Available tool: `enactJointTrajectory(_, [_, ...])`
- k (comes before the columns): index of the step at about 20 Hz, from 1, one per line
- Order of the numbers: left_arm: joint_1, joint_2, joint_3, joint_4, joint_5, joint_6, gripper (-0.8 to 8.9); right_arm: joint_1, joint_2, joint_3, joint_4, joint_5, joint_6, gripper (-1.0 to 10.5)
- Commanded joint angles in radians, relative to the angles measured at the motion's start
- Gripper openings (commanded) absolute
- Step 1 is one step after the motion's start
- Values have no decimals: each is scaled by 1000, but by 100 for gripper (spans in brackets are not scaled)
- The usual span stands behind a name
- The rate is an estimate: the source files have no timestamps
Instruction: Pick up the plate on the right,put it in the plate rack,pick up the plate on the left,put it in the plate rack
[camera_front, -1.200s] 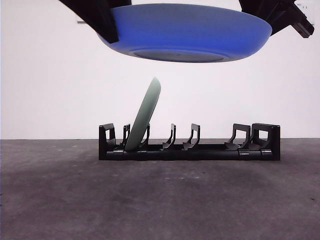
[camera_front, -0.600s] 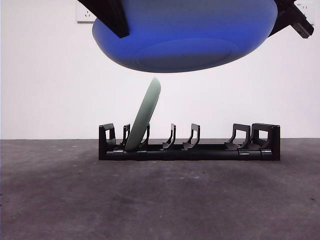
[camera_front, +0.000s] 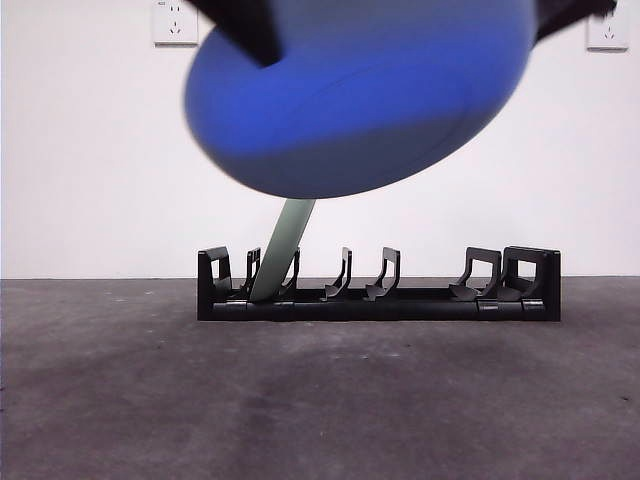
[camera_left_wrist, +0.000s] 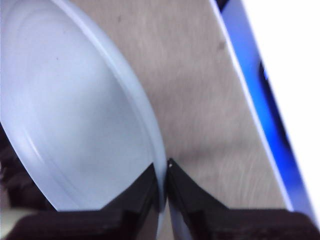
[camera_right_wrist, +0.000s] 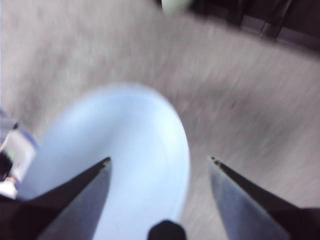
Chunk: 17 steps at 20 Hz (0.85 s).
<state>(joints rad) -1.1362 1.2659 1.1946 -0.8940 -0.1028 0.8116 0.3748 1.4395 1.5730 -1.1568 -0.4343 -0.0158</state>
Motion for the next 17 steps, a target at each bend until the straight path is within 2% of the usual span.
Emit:
enactJointTrajectory(1, [14, 2, -7, 111, 65, -88, -8, 3, -61, 69, 1, 71, -9, 350])
enactJointTrajectory(2, [22, 3, -7, 166, 83, -127, -8, 3, -90, 91, 1, 113, -7, 347])
enactJointTrajectory(7, [136, 47, -7, 582, 202, -426, -8, 3, -291, 131, 2, 293, 13, 347])
enactJointTrajectory(12, [263, 162, -7, 936, 219, -671, -8, 3, -435, 131, -66, 312, 13, 347])
enactJointTrajectory(17, [347, 305, -7, 1170, 235, -797, -8, 3, -484, 131, -148, 312, 11, 347])
